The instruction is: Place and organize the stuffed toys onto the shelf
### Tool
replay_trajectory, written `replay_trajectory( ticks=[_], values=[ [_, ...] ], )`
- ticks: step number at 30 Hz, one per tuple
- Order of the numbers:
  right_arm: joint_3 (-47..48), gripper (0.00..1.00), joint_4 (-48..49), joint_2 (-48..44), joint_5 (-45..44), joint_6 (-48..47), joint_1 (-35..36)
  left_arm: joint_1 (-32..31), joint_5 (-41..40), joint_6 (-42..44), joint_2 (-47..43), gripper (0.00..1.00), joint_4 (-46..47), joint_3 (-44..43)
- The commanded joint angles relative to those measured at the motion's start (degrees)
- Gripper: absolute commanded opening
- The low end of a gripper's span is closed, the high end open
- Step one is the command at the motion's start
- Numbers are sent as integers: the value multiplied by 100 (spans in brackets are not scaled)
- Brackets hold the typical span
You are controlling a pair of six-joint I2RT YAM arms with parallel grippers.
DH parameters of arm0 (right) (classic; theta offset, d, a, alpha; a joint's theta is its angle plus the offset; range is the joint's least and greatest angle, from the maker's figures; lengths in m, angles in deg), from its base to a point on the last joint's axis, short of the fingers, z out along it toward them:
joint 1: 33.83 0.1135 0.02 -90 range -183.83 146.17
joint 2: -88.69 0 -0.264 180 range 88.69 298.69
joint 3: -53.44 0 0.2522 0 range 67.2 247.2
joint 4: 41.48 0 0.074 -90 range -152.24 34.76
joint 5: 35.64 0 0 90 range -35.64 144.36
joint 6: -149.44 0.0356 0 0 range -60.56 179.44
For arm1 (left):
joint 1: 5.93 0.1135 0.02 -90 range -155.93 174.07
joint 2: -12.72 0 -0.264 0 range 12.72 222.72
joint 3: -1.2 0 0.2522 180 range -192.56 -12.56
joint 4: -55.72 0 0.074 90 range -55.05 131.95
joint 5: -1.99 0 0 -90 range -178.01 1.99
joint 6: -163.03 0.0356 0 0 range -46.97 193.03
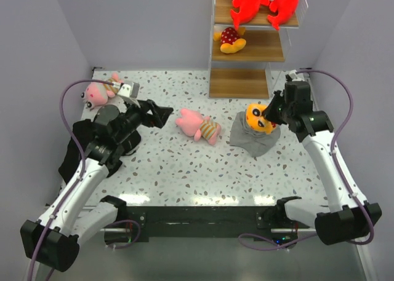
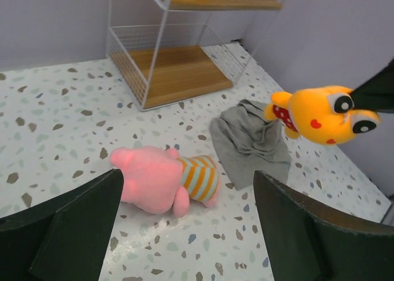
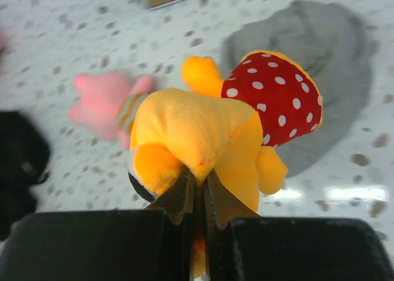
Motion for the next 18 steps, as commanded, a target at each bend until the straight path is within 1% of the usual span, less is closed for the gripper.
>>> replay_trajectory(
  ticks=[1, 3, 4, 7, 11, 15, 18],
  values=[
    [-274, 0, 764, -339, 2904, 753, 117, -509, 984, 759, -103, 91, 601, -41],
    [-415, 0, 1229, -348, 3291, 1051, 248, -754, 1099, 997, -120, 91, 583, -85],
    [-537, 0, 1387, -313, 3772, 1123, 275, -808, 1239, 1024, -103, 91, 574, -102],
    [-626, 0, 1749, -129, 4591, 1264, 319, -993, 1555, 1103, -50, 91, 583, -190],
    [-714, 0, 2170, -111, 5015, 1484, 363, -1204, 1706, 1436, 46, 91, 373, -322],
    [-688, 0, 2277, -128, 5165, 1528, 407, -1388, 1864, 1700, 196, 92, 135, -568],
    [-653, 0, 2268, -102, 5297, 1484, 407, -1502, 1829, 1876, 389, 93, -40, -857]
  ],
)
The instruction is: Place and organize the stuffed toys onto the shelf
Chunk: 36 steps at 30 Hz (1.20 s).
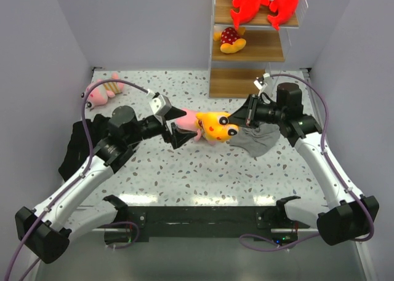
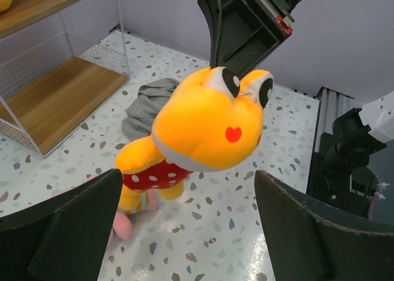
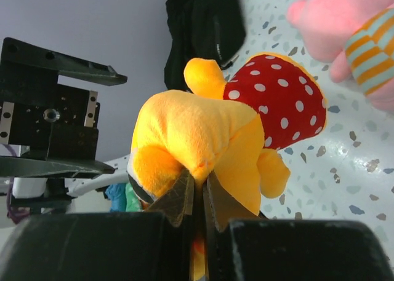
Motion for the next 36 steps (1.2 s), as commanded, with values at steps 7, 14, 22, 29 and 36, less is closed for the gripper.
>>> replay_trajectory(
  ticks=[7, 14, 22, 29, 36],
  values=[
    [134, 0, 500, -76, 1057, 10, 55, -378, 505, 1147, 935, 93, -949, -1358],
    [152, 0, 597, -111, 1487, -113, 64, -738, 656, 1411, 1410, 94, -1380, -1569],
    [125, 16, 676, -102, 1411, -113, 64, -800, 841, 1079, 1498, 6, -1249, -1833],
    [-155, 74, 1334, -830, 278, -218, 64, -783, 156, -81, 1025, 0, -863, -1535],
    [-1824, 77, 3965, -2131, -1313, -412, 64, -721, -2129, -2188, 663, 0, -1063, -2068]
  ],
)
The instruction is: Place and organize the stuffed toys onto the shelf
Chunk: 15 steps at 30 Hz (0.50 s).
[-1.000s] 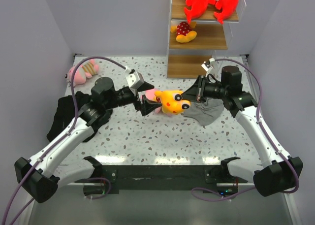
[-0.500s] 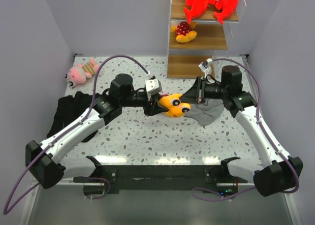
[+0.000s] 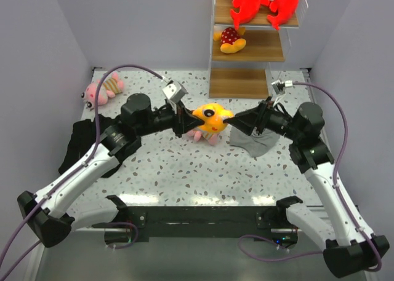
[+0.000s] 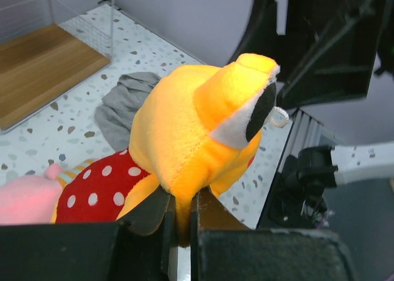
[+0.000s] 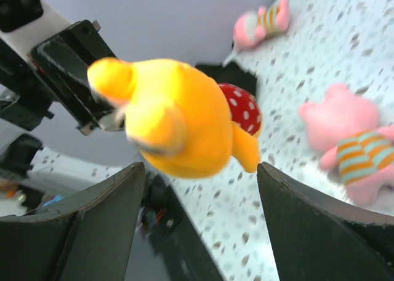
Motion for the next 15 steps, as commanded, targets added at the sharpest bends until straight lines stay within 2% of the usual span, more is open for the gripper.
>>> replay_trajectory(
  ticks=[1, 3, 5, 6, 10, 12, 15],
  values=[
    [-1164, 77, 2285, -630, -1173, -97, 31, 109, -1524, -1625, -144, 0, -101, -691],
    [-1422, 77, 3101, -842, -1235, 51, 22, 197, -1771, -2133, -64, 0, -315, -928],
    [-1659, 77, 3552, -877, -1244, 175, 40, 416, -1676, -2556, -81, 0, -333, -939],
    [-1721, 77, 3954, -825, -1262, 332, 40, 504, -1580, -3054, -117, 0, -263, -834],
    [-1766, 76, 4362, -369, -1271, 466, 206, 1102, -859, -4454, -328, 0, 815, -254],
    [-1730, 76, 4520, 16, -1279, 213, 539, 1225, -534, -4964, -293, 0, 1221, -139],
    [-1459, 75, 4416, 466, -1341, -218, 1048, 1252, -305, -5256, -161, 0, 1495, -174]
  ],
)
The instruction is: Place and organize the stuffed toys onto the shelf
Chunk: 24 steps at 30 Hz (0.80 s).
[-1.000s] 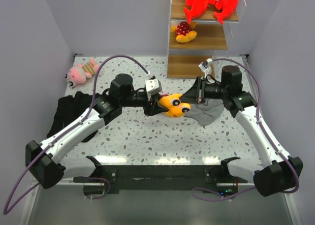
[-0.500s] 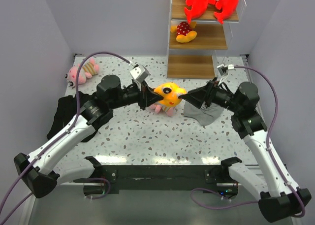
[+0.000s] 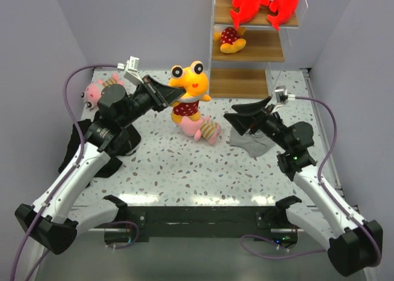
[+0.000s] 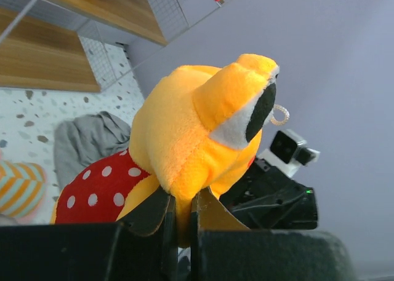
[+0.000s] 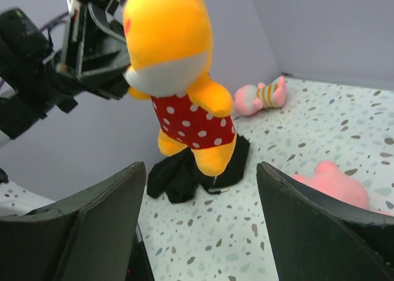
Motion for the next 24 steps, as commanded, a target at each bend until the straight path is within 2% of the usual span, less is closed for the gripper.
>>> replay_trajectory(
  ticks=[1, 3, 5, 8, 11, 15, 24],
  values=[
    [373, 74, 566, 687, -398, -456, 626, 61, 629, -1224, 49, 0, 1095, 5],
    [296, 73, 952, 855, -784, -46, 845, 70, 612, -1303, 23, 0, 1270, 84],
    [251, 71, 918, 1066, -1774, 813, 1039, 70, 376, -1417, -144, 0, 1368, 268],
    [-170, 69, 1784, 1277, -2961, 1842, 1442, 87, 155, -1601, -311, 0, 1570, 488],
    [-242, 68, 2401, 1576, -3247, 2154, 1794, 87, 154, -1795, -320, 0, 1728, 594],
    [110, 68, 2368, 1788, -3440, 2189, 2121, 87, 225, -2032, -294, 0, 2070, 752],
    [-241, 59, 2869, 1770, -4223, 2365, 2727, 96, -100, -2077, -522, 0, 2247, 1060]
  ],
)
